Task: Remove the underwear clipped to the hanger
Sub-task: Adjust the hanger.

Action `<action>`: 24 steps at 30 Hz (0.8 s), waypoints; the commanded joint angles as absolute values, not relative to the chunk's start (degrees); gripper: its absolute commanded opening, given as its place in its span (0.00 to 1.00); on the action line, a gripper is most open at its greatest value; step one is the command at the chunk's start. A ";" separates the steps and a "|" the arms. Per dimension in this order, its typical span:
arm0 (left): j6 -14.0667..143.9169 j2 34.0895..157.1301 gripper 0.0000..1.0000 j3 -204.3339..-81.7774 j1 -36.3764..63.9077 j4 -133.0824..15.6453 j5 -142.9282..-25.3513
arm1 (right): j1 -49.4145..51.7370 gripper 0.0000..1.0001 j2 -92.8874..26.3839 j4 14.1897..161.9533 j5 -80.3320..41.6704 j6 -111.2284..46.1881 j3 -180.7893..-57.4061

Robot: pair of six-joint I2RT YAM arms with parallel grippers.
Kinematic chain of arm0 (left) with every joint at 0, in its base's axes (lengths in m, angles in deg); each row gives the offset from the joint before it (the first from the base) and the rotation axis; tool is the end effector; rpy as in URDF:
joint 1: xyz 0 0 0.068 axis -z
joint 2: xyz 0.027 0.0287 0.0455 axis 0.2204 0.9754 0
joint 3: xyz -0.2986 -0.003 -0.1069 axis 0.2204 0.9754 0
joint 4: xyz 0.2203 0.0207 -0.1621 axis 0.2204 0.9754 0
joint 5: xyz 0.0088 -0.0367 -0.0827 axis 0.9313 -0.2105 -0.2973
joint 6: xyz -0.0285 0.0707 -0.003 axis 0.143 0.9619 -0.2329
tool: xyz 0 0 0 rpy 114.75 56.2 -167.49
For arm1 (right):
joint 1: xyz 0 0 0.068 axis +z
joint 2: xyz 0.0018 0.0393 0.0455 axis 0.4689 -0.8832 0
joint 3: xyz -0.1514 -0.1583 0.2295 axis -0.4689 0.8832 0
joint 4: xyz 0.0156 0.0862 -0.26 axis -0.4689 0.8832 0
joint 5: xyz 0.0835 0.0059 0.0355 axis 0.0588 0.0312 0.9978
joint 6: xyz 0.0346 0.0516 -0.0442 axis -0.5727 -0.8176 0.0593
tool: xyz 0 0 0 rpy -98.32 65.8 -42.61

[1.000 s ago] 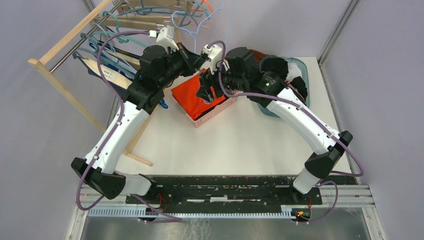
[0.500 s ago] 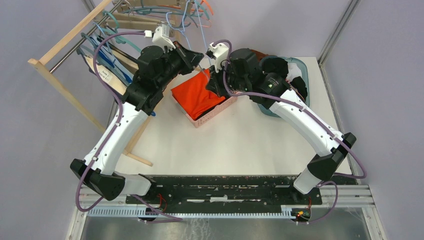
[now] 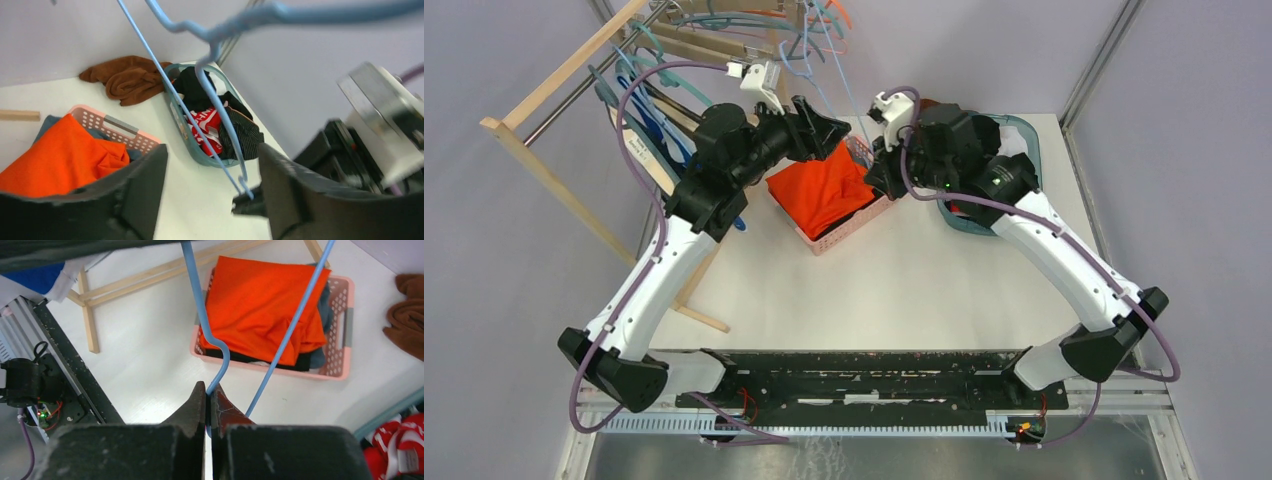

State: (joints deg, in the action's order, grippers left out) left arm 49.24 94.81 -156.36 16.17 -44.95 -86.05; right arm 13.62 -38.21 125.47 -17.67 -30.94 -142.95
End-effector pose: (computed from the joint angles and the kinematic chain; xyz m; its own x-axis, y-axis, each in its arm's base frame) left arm 0.2731 -0.1637 0.5178 -0.2996 -0.3496 -0.8877 0.5546 0.6933 -0.4602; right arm 0.2635 0.2478 0.4839 -0.3792 -0.2162 -0.8997 -0.7334 0.6630 0.1498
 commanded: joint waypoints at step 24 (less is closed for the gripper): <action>106.88 75.24 1.00 -168.29 16.05 -2.42 -89.06 | 3.22 0.01 -29.37 159.97 10.09 -13.66 -143.79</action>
